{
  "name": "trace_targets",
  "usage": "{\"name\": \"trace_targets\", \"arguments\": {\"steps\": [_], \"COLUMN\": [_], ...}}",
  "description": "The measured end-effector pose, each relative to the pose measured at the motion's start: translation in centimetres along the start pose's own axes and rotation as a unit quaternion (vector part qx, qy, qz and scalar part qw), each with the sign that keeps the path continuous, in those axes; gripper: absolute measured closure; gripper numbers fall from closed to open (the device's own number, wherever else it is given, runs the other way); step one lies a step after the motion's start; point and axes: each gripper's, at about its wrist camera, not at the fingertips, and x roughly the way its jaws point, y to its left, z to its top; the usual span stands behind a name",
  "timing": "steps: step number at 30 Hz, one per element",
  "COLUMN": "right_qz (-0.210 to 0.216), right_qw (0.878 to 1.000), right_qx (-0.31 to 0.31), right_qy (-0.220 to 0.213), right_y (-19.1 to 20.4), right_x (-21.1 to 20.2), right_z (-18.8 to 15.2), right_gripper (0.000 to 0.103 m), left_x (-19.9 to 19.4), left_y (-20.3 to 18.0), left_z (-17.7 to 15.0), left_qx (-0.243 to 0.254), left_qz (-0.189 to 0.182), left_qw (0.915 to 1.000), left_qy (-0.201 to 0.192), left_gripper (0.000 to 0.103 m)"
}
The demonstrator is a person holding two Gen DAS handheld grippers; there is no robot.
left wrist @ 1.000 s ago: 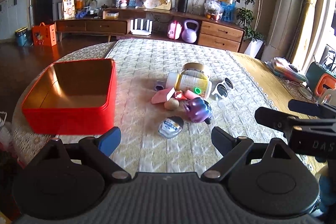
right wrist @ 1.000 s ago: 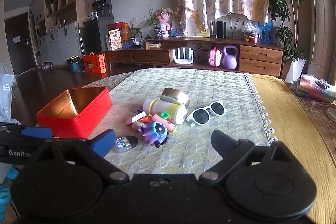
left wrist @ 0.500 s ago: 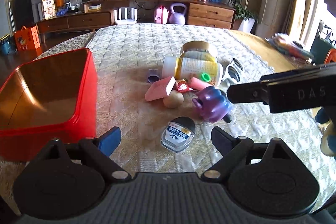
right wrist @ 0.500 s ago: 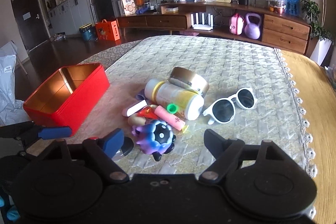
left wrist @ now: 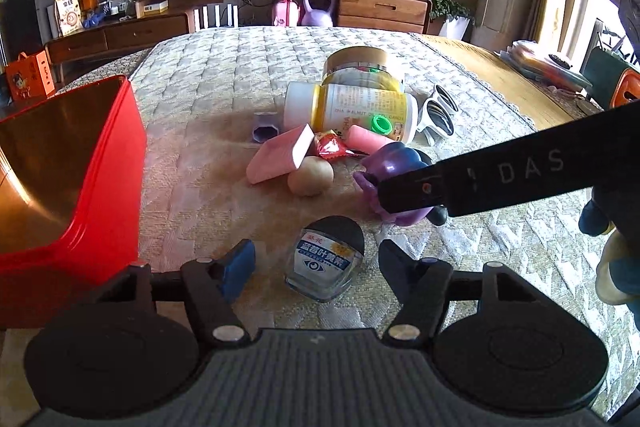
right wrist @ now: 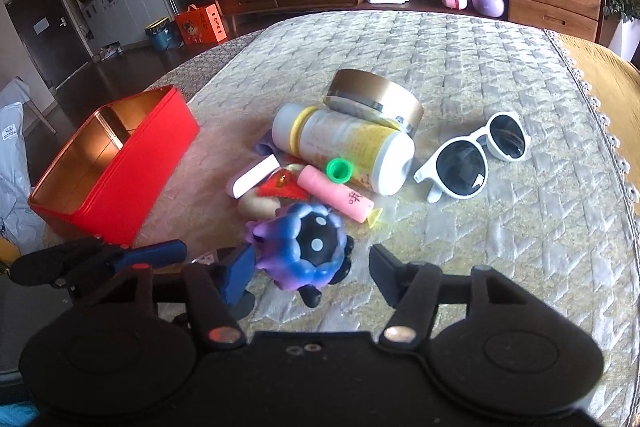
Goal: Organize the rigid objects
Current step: 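Grasp the white eye-drop bottle with the left gripper while the right grasps the purple spiky toy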
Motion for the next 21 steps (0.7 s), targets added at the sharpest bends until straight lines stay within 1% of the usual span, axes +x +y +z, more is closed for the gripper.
{"name": "trace_targets", "arguments": {"steps": [2, 4, 5, 7, 10, 14, 21], "right_qz": [0.003, 0.006, 0.007, 0.010, 0.012, 0.008, -0.005], "right_qw": [1.000, 1.000, 1.000, 1.000, 1.000, 1.000, 1.000], "right_qx": [0.003, 0.006, 0.008, 0.013, 0.013, 0.010, -0.002], "right_qy": [0.003, 0.006, 0.008, 0.009, 0.011, 0.008, 0.001], "right_y": [0.0, -0.1, -0.2, -0.2, -0.1, 0.1, 0.6], "right_x": [0.1, 0.3, 0.5, 0.5, 0.7, 0.8, -0.1], "right_z": [0.1, 0.1, 0.1, 0.1, 0.1, 0.1, 0.0], "right_gripper": [0.042, 0.043, 0.045, 0.046, 0.050, 0.051, 0.051], "left_x": [0.0, -0.1, -0.1, -0.1, -0.1, -0.2, -1.2], "left_y": [-0.1, -0.1, -0.1, -0.1, -0.1, -0.2, 0.2], "left_z": [0.0, 0.0, 0.0, 0.0, 0.1, 0.2, 0.2], "left_qx": [0.002, 0.002, 0.002, 0.004, 0.007, 0.008, -0.010], "left_qz": [0.000, -0.002, -0.002, -0.001, 0.000, 0.004, 0.013], "left_qw": [1.0000, 1.0000, 1.0000, 1.0000, 1.0000, 1.0000, 0.9999], "left_qy": [-0.001, -0.002, -0.002, -0.002, -0.002, 0.001, 0.005], "left_gripper": [0.037, 0.044, 0.046, 0.055, 0.062, 0.062, 0.063]}}
